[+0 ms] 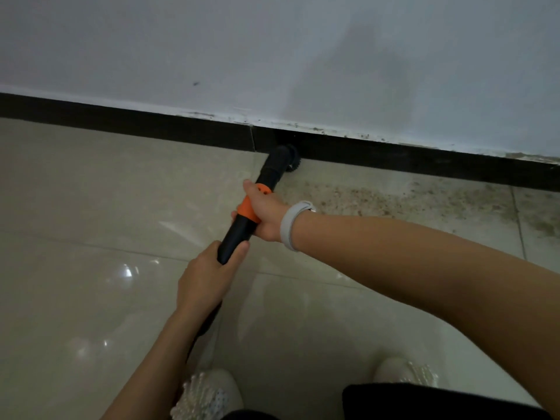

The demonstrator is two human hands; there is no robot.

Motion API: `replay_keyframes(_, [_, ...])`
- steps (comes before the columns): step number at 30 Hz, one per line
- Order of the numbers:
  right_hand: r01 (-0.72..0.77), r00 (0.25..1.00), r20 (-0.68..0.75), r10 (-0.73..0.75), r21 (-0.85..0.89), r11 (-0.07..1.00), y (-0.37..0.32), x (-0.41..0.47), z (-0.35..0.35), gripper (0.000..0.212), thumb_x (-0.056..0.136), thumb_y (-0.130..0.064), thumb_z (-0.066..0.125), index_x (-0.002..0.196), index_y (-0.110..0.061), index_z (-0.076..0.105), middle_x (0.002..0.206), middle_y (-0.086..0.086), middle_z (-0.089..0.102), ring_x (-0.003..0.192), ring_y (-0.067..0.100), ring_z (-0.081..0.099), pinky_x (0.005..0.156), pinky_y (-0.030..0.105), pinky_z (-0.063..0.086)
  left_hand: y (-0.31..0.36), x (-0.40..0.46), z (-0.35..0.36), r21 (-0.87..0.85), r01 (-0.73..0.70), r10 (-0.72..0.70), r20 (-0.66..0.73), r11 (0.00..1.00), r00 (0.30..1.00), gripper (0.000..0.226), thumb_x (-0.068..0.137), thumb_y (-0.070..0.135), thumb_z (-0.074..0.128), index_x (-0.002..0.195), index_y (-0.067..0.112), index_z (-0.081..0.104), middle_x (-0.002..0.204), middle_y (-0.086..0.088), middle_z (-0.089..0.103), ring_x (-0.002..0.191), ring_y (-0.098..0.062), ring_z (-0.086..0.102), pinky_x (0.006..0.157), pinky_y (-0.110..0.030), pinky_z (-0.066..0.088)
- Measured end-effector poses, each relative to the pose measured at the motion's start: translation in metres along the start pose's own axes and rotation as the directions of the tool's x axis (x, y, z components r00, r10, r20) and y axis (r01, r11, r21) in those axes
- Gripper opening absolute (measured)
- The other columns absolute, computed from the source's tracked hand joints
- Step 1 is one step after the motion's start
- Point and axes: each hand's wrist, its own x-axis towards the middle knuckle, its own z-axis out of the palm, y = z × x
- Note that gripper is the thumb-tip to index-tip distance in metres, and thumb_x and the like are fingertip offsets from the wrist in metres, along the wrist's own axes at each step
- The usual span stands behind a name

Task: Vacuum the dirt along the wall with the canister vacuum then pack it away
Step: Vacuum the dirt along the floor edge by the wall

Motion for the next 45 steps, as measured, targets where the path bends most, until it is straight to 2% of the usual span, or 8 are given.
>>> replay_keyframes(4, [-0.026,0.997,0.063,0.034,-0.129,0.991,0.019,0.007,0.045,0.052,0.092,-0.038,0.057,0.130,-0.013,0.034,0.111,0.012,0.052,0.063,0.021,0.060,0.053,0.037,0.052,-0.034,-0.006,-0.019,-0.132,0.079,-0.084,-0.036,0.988,0.996,0.043,0.082,0.065,0.051,0.074,0.024,0.055,0.054,-0.001,0.062,0.043,-0.011,0.060,0.054,-0.035,0.052])
replay_keyframes(10, [-0.075,0.995,0.056,0.086,-0.167,0.983,0.032,0.012,0.059,0.050,0.092,-0.039,0.057,0.128,-0.010,0.036,0.096,0.011,0.054,0.061,0.022,0.060,0.050,0.036,0.050,-0.050,-0.009,-0.024,-0.196,0.108,-0.111,-0.007,0.975,0.994,0.041,0.085,0.060,0.053,0.071,0.021,0.056,0.051,-0.002,0.061,0.041,-0.012,0.059,0.051,-0.033,0.050])
replay_keyframes(17, [-0.079,0.996,0.042,0.084,-0.110,0.991,0.053,0.002,0.047,0.048,0.092,-0.040,0.056,0.126,-0.013,0.035,0.109,0.011,0.052,0.064,0.021,0.062,0.051,0.033,0.052,-0.058,-0.024,-0.028,-0.136,0.073,-0.064,0.068,0.988,0.996,0.040,0.084,0.061,0.051,0.073,0.023,0.055,0.052,-0.001,0.062,0.042,-0.012,0.059,0.054,-0.037,0.053])
replay_keyframes(26, [-0.144,0.986,0.072,0.153,-0.112,0.983,0.096,-0.015,0.043,0.051,0.093,-0.039,0.055,0.131,-0.015,0.030,0.115,0.010,0.051,0.066,0.019,0.062,0.053,0.032,0.053,-0.081,-0.067,-0.028,-0.188,0.173,-0.154,0.112,0.967,0.982,0.053,0.069,0.071,0.048,0.075,0.018,0.055,0.053,-0.003,0.062,0.041,-0.014,0.059,0.052,-0.041,0.053])
replay_keyframes(31, [-0.124,0.986,0.093,0.136,-0.126,0.984,0.084,-0.010,0.041,0.048,0.093,-0.041,0.054,0.126,-0.013,0.032,0.097,0.008,0.052,0.066,0.020,0.062,0.057,0.034,0.053,-0.076,-0.057,-0.025,-0.192,0.170,-0.151,0.107,0.967,0.983,0.038,0.083,0.058,0.055,0.077,0.021,0.056,0.054,-0.003,0.062,0.043,-0.015,0.060,0.056,-0.045,0.056])
replay_keyframes(37, [-0.034,0.999,0.010,0.036,-0.130,0.991,0.045,0.005,0.046,0.037,0.095,-0.042,0.051,0.112,-0.011,0.039,0.088,0.009,0.053,0.063,0.022,0.060,0.053,0.034,0.052,-0.048,-0.015,-0.025,-0.180,0.119,-0.102,0.100,0.976,0.990,0.042,0.075,0.067,0.049,0.074,0.025,0.056,0.052,-0.001,0.062,0.043,-0.014,0.060,0.057,-0.037,0.053])
replay_keyframes(42, [-0.006,1.000,-0.011,0.005,-0.119,0.993,0.018,0.011,0.047,0.037,0.095,-0.042,0.050,0.112,-0.011,0.038,0.092,0.010,0.054,0.064,0.023,0.062,0.047,0.034,0.050,-0.032,0.013,-0.027,-0.163,0.069,-0.051,0.112,0.984,0.992,0.040,0.082,0.063,0.050,0.075,0.024,0.055,0.053,0.000,0.062,0.042,-0.013,0.060,0.056,-0.036,0.052])
replay_keyframes(45, [-0.011,1.000,0.004,0.012,-0.139,0.990,0.020,0.011,0.046,0.037,0.094,-0.043,0.051,0.112,-0.013,0.038,0.098,0.012,0.055,0.075,0.027,0.064,0.060,0.040,0.055,-0.036,0.009,-0.029,-0.157,0.063,-0.046,0.110,0.986,0.993,0.039,0.084,0.062,0.051,0.075,0.024,0.055,0.052,0.000,0.062,0.042,-0.013,0.060,0.056,-0.035,0.052])
